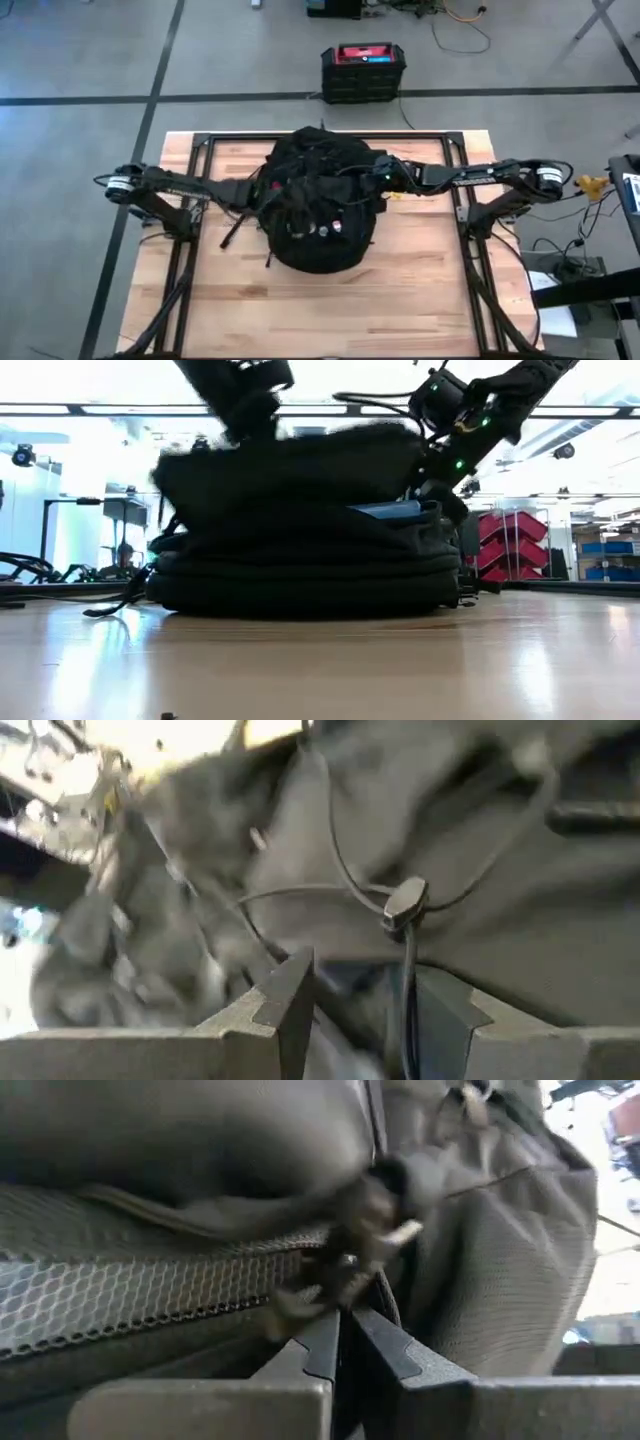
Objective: Unpack backpack
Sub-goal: Close the black backpack
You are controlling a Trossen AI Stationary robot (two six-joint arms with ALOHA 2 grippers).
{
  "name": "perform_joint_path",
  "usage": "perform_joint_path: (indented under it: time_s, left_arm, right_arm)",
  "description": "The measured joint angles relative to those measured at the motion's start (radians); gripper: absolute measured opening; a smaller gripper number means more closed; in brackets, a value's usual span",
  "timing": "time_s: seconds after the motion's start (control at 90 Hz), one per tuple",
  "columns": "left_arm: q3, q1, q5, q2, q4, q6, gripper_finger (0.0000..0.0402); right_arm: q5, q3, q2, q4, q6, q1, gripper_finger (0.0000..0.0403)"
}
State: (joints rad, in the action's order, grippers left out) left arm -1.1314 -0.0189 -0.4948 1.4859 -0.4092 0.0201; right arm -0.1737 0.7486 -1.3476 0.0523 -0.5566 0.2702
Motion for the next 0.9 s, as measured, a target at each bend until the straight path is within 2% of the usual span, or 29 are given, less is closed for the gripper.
perform_joint_path:
  time_s: [0.078, 0.133, 0.2, 0.256, 0.5, 0.611, 0.678, 0.767, 0.9]
  left_arm:
    - [-0.048, 0.075, 0.077, 0.024, 0.065, 0.089, 0.0118]
    - [-0.085, 0.131, 0.178, 0.054, 0.096, 0.128, 0.0118]
    - [-0.138, 0.187, 0.298, 0.102, 0.089, 0.164, 0.0118]
    - [-0.189, 0.217, 0.358, 0.141, 0.037, 0.188, 0.0118]
    - [-0.393, 0.214, 0.360, 0.198, -0.321, 0.231, 0.0118]
    - [-0.468, 0.192, 0.362, 0.193, -0.502, 0.177, 0.0118]
    - [-0.504, 0.189, 0.401, 0.188, -0.599, 0.134, 0.0118]
    - [-0.527, 0.194, 0.506, 0.186, -0.659, 0.093, 0.0118]
    - [-0.524, 0.204, 0.774, 0.187, -0.667, 0.098, 0.0118]
  right_arm:
    - [-0.030, 0.000, 0.044, 0.040, 0.008, -0.018, 0.0001]
    - [-0.055, 0.000, 0.076, 0.069, 0.018, -0.030, 0.0001]
    - [-0.082, 0.000, 0.109, 0.103, 0.028, -0.040, 0.0001]
    - [-0.099, 0.000, 0.133, 0.130, 0.038, -0.042, 0.0001]
    - [-0.109, 0.000, 0.168, 0.208, 0.067, -0.042, 0.0000]
    - [-0.107, 0.000, 0.166, 0.208, 0.066, -0.042, 0.0000]
    - [-0.108, 0.000, 0.163, 0.208, 0.063, -0.042, 0.0000]
    - [-0.109, 0.000, 0.158, 0.211, 0.062, -0.042, 0.0000]
    - [-0.111, 0.000, 0.155, 0.220, 0.061, -0.042, 0.0000]
